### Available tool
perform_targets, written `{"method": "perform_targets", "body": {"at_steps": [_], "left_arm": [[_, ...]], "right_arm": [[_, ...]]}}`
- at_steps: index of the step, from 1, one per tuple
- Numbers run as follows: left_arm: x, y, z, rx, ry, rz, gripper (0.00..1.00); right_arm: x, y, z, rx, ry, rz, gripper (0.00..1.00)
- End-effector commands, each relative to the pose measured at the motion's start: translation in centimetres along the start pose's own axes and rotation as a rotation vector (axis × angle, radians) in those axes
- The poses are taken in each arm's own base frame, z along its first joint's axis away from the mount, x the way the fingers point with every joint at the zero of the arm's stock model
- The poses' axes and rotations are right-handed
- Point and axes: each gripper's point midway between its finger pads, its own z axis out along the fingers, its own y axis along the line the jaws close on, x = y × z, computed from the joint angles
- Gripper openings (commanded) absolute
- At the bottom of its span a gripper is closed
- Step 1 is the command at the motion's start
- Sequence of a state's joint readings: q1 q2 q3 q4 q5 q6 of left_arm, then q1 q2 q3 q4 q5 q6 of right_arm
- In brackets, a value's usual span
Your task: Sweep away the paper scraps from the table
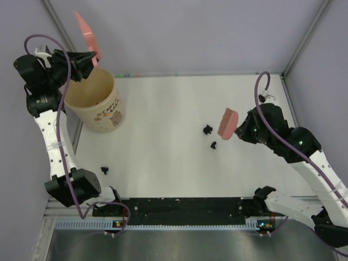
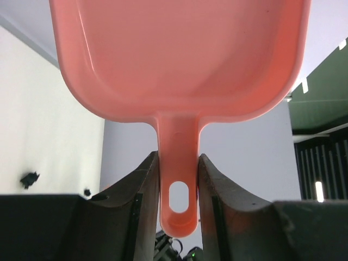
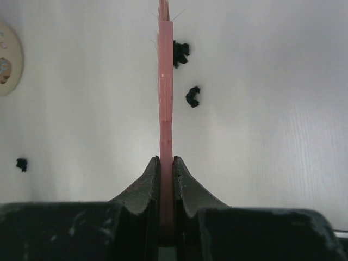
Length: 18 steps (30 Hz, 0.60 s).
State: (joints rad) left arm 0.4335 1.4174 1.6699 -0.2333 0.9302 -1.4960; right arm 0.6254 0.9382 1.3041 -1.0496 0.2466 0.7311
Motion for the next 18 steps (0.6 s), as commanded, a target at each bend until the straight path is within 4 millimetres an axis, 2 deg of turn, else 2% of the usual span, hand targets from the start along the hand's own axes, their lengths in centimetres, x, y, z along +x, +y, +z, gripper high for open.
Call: {"method": "perform_targets", "body": {"at_steps": [1,4,8,10,15,18], "left_arm": [[3.9,0.1,-1.1,-0.074,0.019,0.171,0.0],[5.9,1.9,-1.1,-0.143,0.046,0.222,0.0],[8.9,4.6,-1.3,-0.253,0.089,0.298,0.0],[10.4,6.1,-1.5,-0.31,0.123,0.363,0.0],[14.5,10.6,-2.4,-0.461,0.216,0.474,0.0],[15.6,12.8,-3.7,-0.519,0.248,0.489,0.0]], "right_arm": [[-0.4,-5.0,-0.2,0.237,-0.085,0.003,0.0],[0.4,-7.0,0.4,0.334,-0.083,-0.007,0.0],[0.2,-8.2,0.9,0.43,-0.073,-0.059,0.0],[0.3,-8.2,1.5,0.458,-0.047,-0.099,0.0],[1.5,-7.9,4.5,0.516,0.09,-0.22,0.0],[3.0,-7.9,6.4,0.55,0.196,-0.292,0.0]]}}
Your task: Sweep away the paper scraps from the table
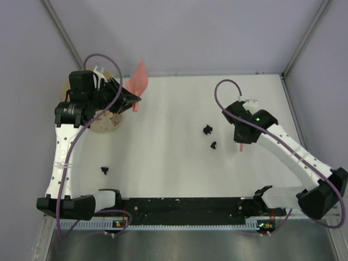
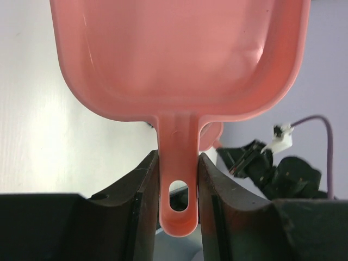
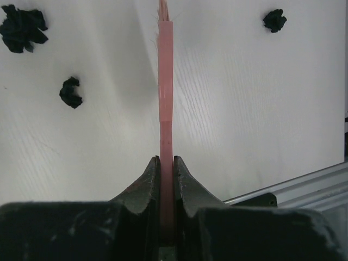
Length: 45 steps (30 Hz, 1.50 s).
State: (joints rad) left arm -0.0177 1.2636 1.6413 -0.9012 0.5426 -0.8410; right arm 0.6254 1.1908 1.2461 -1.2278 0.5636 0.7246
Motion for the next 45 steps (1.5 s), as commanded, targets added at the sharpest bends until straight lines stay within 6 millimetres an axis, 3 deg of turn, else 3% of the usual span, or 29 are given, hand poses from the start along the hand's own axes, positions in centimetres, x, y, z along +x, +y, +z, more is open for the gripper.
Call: {"method": "perform_targets", "body": {"at_steps": [1,10,11,14,23,28,31,45], "left_arm": [[2.8,3.8,-0.9,-0.135,0.016,0.107,0.0],[5.3,5.1,0.5,-0.187,0.108,0.142,0.0],[6.0,5.0,1.0,-0.19,0.128,0.152,0.0],[6.7,5.1,1.5,-0.211,0.138,0.173,0.0],[9.7,7.2,1.8,-0.255,0.165,0.195,0.0],[11.9,9.5,1.4,-0.28,0.213,0.244,0.0],[12.9,11.0,1.0,-0.309,0.244,0.283,0.0],[14.5,12.5,0.1,-0.421,0.31,0.575,0.0]], "right_arm": [[0.0,1.4,1.3,0.025,0.064,-0.122,0.0],[2.6,6.5,3.4,-0.171,0.181,-0.197,0.0],[3.4,8.3,3.3,-0.273,0.221,-0.225,0.0],[4.4,10.7,2.7,-0.413,0.262,-0.225,0.0],[4.5,13.1,-0.2,-0.609,0.281,-0.204,0.0],[2.9,15.3,-4.1,-0.833,0.22,-0.159,0.0],[1.2,15.3,-5.3,-0.859,0.15,-0.096,0.0],[-5.7,12.9,-6.1,-0.714,-0.134,-0.002,0.0]]}}
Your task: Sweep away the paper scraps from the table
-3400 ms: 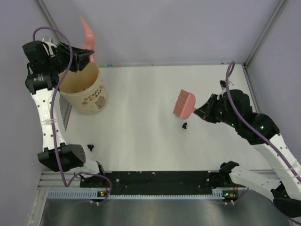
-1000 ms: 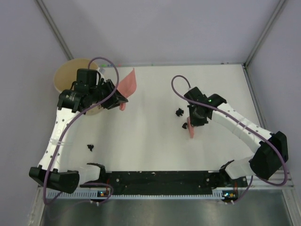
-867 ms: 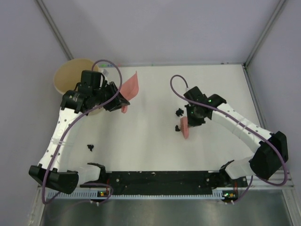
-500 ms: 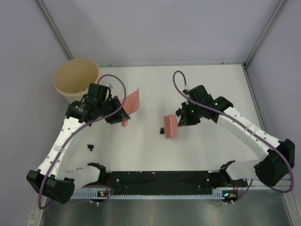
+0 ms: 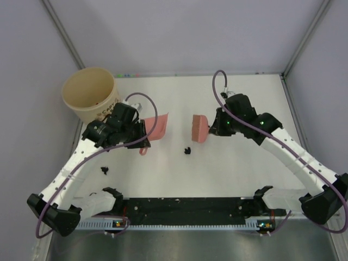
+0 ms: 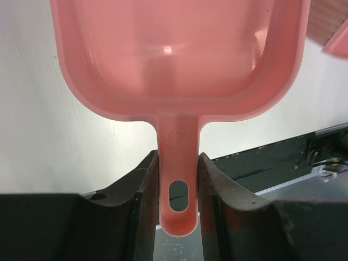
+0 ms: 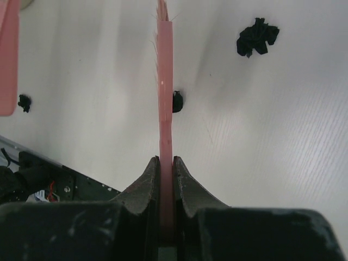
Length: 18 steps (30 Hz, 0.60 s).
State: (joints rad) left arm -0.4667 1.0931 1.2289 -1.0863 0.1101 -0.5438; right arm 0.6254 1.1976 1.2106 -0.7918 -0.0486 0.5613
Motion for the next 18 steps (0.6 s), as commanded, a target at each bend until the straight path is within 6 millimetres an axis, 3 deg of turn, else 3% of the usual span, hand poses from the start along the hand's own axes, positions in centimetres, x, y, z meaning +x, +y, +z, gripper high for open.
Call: {"method": "perform_targets", "body": {"at_steps": [1,10,18], "left_arm": [[0.0,0.1,-0.4,-0.057,-0.014,0.139,0.0],[4.1,0.5,2.1,-0.094,0.066,0.28,0.0],[7.5,0.0,4.3,-0.107,0.125,0.388,0.0]], "right_arm": [[-5.0,0.8,-2.1,0.008,-0.196,-0.026,0.0],[-6.3,-0.5,-0.7,0.079,-0.259,-0.066,0.0],[-5.4,-0.6,0.7,0.043,-0.256,-0.111,0.0]]}}
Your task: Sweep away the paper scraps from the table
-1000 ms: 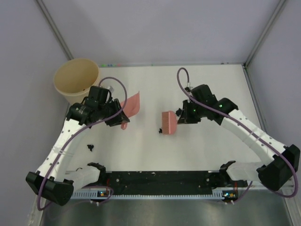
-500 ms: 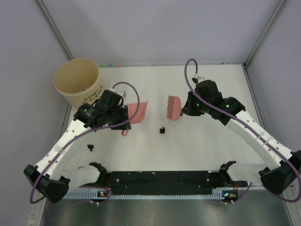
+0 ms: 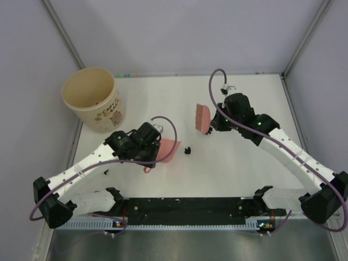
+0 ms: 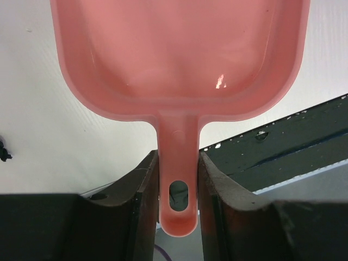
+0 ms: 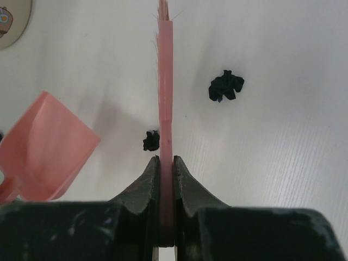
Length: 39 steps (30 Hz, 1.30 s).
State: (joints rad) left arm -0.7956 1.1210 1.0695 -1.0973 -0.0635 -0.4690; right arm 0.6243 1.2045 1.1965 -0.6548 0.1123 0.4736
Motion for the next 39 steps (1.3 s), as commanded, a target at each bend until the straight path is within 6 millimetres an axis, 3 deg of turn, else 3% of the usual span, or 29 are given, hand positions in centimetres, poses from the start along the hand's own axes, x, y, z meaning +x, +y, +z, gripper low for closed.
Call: {"method": "perform_targets", "body": {"at_steps": [1,12,19,28,39], "left_arm": [[-0.4,-0.8,1.0,-0.015,-0.045,0.039,0.0],[1.7,-4.6,4.0,0.022,-0.005,0.124,0.0],[2.7,-6.0,5.5,0.028,0.031,0.161,0.0],[3.0,-6.3,7.0,-0.008,0.073,0.205,0.0],[3.0,-6.4,8.4,-0.037,0.096,0.211,0.0]], "right_arm": [[-1.1,0.6,0.3,-0.045,-0.07,-0.025,0.0],[2.2,1.5,2.1,-0.134,0.028,-0.075,0.0],[3.0,1.5,3.5,-0.155,0.049,-0.118,0.0],[3.7,0.6,4.9,-0.113,0.055,-0.135,0.0],[6.3,0.5,6.3,-0.148,0.118,-0.153,0.0]]}}
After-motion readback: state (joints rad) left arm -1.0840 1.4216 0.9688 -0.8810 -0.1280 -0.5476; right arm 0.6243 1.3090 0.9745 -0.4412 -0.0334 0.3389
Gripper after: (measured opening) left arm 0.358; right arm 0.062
